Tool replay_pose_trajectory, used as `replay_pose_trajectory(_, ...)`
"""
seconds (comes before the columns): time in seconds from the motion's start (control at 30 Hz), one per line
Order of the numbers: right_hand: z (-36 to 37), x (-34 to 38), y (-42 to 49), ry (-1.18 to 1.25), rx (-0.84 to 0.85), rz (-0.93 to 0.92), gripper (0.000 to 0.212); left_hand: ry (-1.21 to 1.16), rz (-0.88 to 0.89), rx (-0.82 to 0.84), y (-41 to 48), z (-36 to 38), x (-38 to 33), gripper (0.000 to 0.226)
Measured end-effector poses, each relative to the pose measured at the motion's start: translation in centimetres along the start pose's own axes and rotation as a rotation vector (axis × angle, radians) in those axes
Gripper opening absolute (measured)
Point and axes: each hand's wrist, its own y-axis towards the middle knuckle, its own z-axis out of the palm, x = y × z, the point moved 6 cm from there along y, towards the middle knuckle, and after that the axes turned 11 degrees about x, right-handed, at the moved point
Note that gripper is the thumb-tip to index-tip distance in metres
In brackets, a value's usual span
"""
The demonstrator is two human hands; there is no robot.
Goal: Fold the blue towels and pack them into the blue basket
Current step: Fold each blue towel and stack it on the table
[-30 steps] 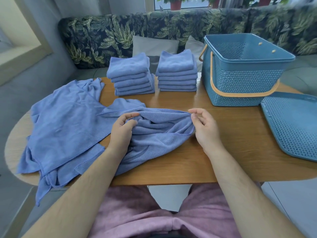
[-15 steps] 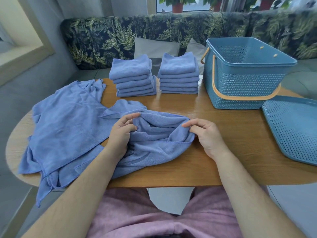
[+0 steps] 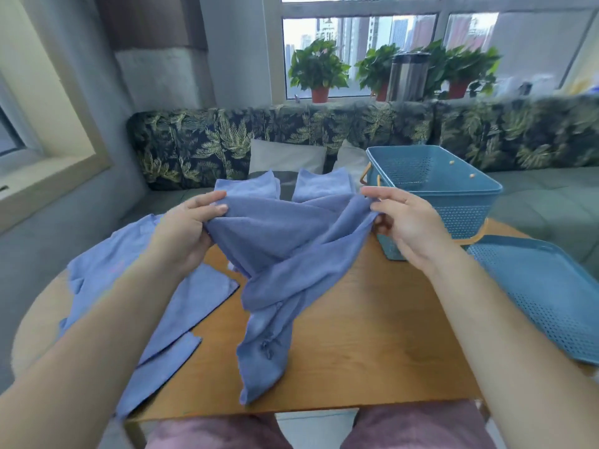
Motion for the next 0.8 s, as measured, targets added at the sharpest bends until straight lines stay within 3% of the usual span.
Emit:
replay_pose_trajectory(0.23, -0.9, 7.4, 2.2, 0.066, -0.008, -0.022, 0.03, -0.053, 0.035, -0.006, 3.3, 0.3, -8.8, 0.013)
replay_pose_trajectory(0.4, -0.3, 10.4, 3.0, 0.274, 0.058, 0.012, 0.048, -0.013, 0.042, -0.039, 4.1, 1.5, -12.5, 0.016)
replay_pose_trajectory(0.57, 0.4, 12.5, 2.9, 0.276, 0.092, 0.053, 0.059, -0.003, 0.098, -0.077, 4.4, 1.3, -14.6, 0.016)
replay_pose_trajectory(0.8, 1.2, 7.8, 1.9, 0.068, 0.214, 0.314, 0.034, 0.098, -0.055, -0.048, 2.8, 0.3, -11.2, 0.014)
